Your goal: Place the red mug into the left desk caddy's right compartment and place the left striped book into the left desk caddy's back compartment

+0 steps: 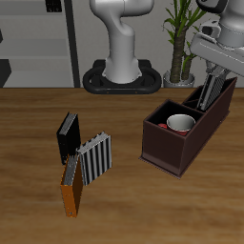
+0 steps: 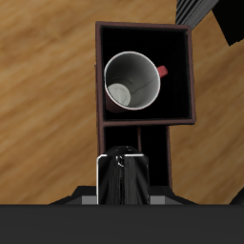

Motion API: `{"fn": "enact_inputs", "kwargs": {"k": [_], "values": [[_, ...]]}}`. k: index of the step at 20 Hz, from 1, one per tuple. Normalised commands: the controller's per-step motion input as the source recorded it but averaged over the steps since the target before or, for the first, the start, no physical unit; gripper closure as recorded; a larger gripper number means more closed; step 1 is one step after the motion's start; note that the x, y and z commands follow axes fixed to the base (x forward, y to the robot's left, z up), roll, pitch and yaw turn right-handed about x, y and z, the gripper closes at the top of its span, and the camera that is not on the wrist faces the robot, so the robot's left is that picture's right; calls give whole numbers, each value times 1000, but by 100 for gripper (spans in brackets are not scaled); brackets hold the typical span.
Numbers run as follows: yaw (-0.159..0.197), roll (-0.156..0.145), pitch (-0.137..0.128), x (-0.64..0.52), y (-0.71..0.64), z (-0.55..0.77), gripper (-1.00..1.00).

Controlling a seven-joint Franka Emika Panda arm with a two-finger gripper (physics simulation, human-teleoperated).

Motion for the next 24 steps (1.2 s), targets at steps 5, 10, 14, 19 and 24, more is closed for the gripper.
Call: {"fn": "enact_inputs", "kwargs": {"k": [5, 10, 14, 19, 24], "values": [[13, 9, -66, -77, -31, 84, 100], [42, 16, -74, -76, -8, 112, 100], [3, 5, -18, -51, 7, -41, 100], [2, 2, 4, 47, -18, -90, 100], [-1, 15, -6, 17, 2, -44, 100]]}}
